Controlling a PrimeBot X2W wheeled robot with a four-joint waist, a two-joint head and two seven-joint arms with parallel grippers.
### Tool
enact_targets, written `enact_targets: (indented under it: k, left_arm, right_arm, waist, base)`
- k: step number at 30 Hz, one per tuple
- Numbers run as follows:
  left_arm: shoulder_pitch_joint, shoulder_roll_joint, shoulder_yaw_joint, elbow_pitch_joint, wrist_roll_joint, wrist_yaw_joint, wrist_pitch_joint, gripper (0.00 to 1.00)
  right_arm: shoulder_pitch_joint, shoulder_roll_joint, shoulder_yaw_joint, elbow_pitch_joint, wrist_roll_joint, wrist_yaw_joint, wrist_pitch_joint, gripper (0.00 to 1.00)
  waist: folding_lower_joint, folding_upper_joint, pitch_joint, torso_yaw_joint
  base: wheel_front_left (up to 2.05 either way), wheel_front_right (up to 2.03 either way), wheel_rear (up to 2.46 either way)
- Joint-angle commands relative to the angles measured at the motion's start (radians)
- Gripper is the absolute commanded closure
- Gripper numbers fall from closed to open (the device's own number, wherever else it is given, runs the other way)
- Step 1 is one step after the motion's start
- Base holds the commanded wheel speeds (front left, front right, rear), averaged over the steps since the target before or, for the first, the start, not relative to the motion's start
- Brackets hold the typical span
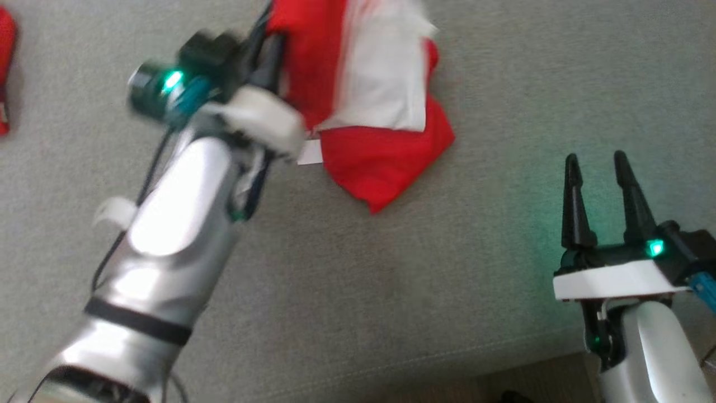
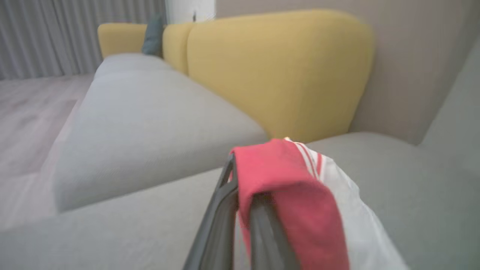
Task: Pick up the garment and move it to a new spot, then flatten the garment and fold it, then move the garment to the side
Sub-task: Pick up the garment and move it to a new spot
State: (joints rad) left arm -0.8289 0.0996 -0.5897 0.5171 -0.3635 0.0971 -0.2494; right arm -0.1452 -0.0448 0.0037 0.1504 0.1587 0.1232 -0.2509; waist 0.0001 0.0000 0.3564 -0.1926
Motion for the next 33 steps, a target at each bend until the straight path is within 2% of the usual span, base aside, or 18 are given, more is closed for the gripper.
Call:
enact_targets:
  k: [1,7,8,9,10,11,12,23,33]
  left_arm:
    - [0.003,0.035,0.051,-0.005,-0.004,0.008,-0.011,1.00]
    - [0.086,0.052,0.104,0.054,-0.003,-0.009,-0.012,1.00]
    - [0.099,0.051,0.111,0.062,-0.002,-0.015,-0.012,0.91]
    - [0.110,0.051,0.118,0.068,-0.001,-0.021,-0.012,0.70]
    - [0.122,0.050,0.122,0.072,0.003,-0.028,-0.012,0.36]
    - [0.122,0.050,0.122,0.072,0.003,-0.028,-0.012,0.36]
    - [0.144,0.047,0.132,0.070,0.013,-0.041,-0.012,0.00]
    - [0.327,0.027,0.225,-0.031,0.055,-0.089,-0.012,0.00]
    - [0.569,0.003,0.312,-0.195,0.099,-0.073,-0.012,0.00]
  right_arm:
    - [-0.031,-0.005,0.017,-0.034,0.003,0.008,-0.011,0.00]
    - [-0.041,-0.005,0.020,-0.029,-0.011,0.008,-0.011,0.00]
    - [-0.042,-0.005,0.023,-0.027,-0.014,0.008,-0.011,0.00]
    - [-0.043,-0.005,0.025,-0.026,-0.017,0.008,-0.011,0.00]
    - [-0.044,-0.005,0.027,-0.024,-0.019,0.008,-0.011,0.00]
    - [-0.044,-0.005,0.027,-0.024,-0.019,0.008,-0.011,0.00]
    - [-0.044,-0.005,0.030,-0.019,-0.023,0.008,-0.011,0.00]
    - [-0.001,-0.005,0.024,0.015,-0.034,0.008,-0.011,0.00]
    - [0.067,-0.005,0.016,0.043,-0.029,0.008,-0.011,0.00]
  waist:
    - [-0.0001,0.0000,0.014,0.020]
    - [-0.0001,0.0000,0.014,0.058]
    - [-0.0001,0.0000,0.011,0.063]
    - [-0.0001,0.0000,0.008,0.067]
    - [-0.0001,0.0000,0.003,0.072]
    - [-0.0001,0.0000,0.003,0.072]
    - [-0.0001,0.0000,-0.009,0.081]
    - [-0.0001,0.0000,-0.170,0.142]
    - [-0.0001,0.0000,-0.326,0.181]
  base:
    - [0.00,0.00,0.00]
    - [0.00,0.00,0.00]
    - [0.00,0.00,0.00]
    - [0.00,0.00,0.00]
    - [0.00,0.00,0.00]
    - [0.00,0.00,0.00]
    - [0.00,0.00,0.00]
    - [0.00,0.00,0.00]
    - [0.00,0.00,0.00]
